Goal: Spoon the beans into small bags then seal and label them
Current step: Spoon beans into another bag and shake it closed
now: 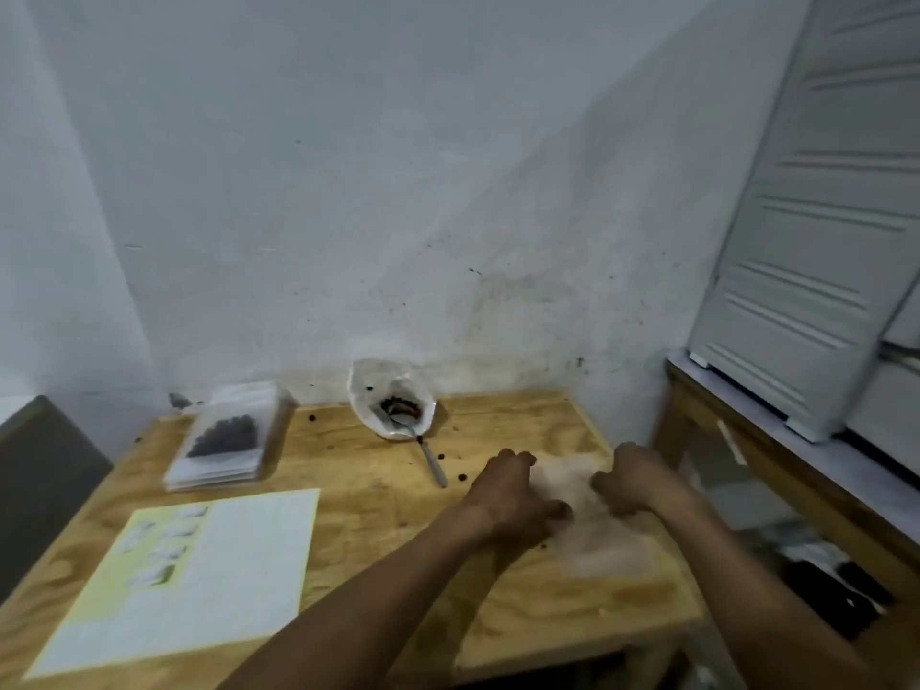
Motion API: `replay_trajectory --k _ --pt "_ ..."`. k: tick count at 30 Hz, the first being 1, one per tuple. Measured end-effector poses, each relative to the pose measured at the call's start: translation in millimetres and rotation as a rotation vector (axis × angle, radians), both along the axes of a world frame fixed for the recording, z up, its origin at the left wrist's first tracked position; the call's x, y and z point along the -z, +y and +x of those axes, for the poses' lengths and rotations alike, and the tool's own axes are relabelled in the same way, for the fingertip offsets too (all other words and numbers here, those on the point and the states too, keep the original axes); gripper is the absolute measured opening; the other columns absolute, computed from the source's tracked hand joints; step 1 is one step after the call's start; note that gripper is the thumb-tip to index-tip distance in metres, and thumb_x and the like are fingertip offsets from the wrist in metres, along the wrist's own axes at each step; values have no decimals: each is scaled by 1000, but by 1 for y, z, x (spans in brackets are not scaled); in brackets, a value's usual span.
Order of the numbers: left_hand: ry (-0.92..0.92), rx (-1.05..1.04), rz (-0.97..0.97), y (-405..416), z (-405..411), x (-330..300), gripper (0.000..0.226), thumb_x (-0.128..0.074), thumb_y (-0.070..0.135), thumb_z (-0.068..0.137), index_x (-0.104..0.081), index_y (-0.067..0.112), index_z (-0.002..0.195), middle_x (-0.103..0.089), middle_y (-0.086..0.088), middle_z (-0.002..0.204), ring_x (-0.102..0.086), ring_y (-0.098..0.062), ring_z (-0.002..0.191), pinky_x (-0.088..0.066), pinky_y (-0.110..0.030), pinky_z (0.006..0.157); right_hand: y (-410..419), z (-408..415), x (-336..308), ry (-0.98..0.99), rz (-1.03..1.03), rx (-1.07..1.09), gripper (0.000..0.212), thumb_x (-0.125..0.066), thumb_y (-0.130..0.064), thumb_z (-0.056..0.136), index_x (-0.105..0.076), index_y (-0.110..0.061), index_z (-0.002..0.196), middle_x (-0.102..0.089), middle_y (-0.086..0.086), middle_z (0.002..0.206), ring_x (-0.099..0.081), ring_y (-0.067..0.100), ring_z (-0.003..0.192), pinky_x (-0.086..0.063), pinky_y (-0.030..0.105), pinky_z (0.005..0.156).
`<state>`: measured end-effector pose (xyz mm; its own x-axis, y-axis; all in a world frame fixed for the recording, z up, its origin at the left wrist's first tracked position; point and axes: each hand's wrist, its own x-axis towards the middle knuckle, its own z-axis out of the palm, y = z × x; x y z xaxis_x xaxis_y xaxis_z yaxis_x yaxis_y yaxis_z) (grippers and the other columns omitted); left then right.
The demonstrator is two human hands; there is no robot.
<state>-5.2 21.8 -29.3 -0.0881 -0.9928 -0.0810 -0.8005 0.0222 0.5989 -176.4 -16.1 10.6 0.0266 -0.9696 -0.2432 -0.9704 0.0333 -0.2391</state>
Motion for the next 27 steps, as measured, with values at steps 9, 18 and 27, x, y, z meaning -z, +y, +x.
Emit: replay_trajectory --k 9,18,27 --pt "264 -179 77 -17 -19 5 103 -89 37 72 -31 12 153 -37 -8 150 -47 -31 132 -49 -36 96 -4 -14 26 -773 -69 329 48 -70 -7 84 -61 4 130 -70 25 110 -69 35 92 -58 44 82" --pt "990 -349 -263 -26 49 -50 12 -70 13 95 -74 2 97 -79 -11 93 -74 -24 89 -61 -32 75 -14 35 -48 -957 -282 47 27 -74 -25 90 -64 -14 112 -66 1 98 -63 19 89 -50 31 77" --pt "674 -287 -648 4 137 -118 12 -76 12 89 -82 18 99 -80 7 92 -70 -7 81 -56 -19 73 -7 139 -133 -1187 -39 -57 37 -70 -38 87 -78 -2 86 -74 6 74 -65 20 64 -52 28 58"
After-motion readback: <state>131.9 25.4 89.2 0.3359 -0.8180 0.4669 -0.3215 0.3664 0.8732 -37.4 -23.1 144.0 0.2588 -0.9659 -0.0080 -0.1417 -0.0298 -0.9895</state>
